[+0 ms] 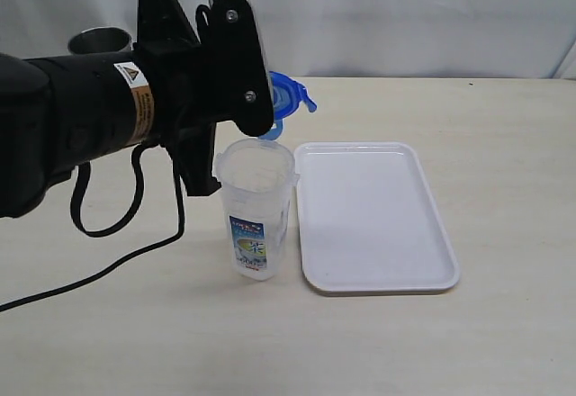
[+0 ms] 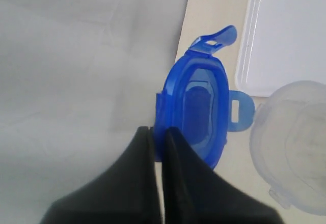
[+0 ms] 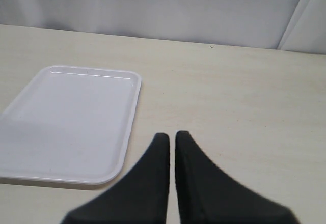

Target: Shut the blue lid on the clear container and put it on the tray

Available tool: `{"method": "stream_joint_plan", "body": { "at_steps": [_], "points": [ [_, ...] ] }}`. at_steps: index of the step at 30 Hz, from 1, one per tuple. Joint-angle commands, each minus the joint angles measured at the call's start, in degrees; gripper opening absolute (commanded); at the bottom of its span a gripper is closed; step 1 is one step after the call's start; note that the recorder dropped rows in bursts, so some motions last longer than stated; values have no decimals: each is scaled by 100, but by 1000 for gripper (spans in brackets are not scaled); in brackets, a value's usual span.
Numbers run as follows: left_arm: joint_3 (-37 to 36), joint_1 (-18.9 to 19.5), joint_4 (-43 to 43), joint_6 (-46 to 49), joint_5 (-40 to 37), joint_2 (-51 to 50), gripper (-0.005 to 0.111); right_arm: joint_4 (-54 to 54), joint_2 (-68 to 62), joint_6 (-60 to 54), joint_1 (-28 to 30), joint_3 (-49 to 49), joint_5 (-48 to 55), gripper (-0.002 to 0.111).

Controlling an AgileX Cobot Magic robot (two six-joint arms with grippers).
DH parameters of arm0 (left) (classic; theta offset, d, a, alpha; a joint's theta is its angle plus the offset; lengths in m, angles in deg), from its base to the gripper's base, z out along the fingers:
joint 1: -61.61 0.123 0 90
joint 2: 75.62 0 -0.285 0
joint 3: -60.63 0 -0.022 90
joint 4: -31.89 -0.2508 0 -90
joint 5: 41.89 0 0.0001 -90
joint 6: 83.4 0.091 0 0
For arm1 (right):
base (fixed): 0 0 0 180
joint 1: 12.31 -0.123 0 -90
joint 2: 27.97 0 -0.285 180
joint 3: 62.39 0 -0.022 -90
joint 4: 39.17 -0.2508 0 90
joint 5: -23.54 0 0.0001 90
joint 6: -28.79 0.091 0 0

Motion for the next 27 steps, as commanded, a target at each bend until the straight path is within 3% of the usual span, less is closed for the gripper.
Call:
{"method": "stream_joint_plan", "body": {
  "at_steps": [1,4,10,22,27],
  "points": [
    [-5,-46,-696,-256,-84,-132,0,-2,21,18,13,13,3,5],
    [-5,-46,-1010,-603,-145,-175,0,-2,21,18,13,13,3,5],
    [-5,-46,-812,-679,105,-196,0,-2,21,18,13,13,3,5],
    [-5,-68,-740,-726,-171,-196,0,-2,21,18,13,13,3,5],
    [-5,-393,-864,-635,-498,-196,0,-2,21,18,13,13,3,5]
  ]
}}
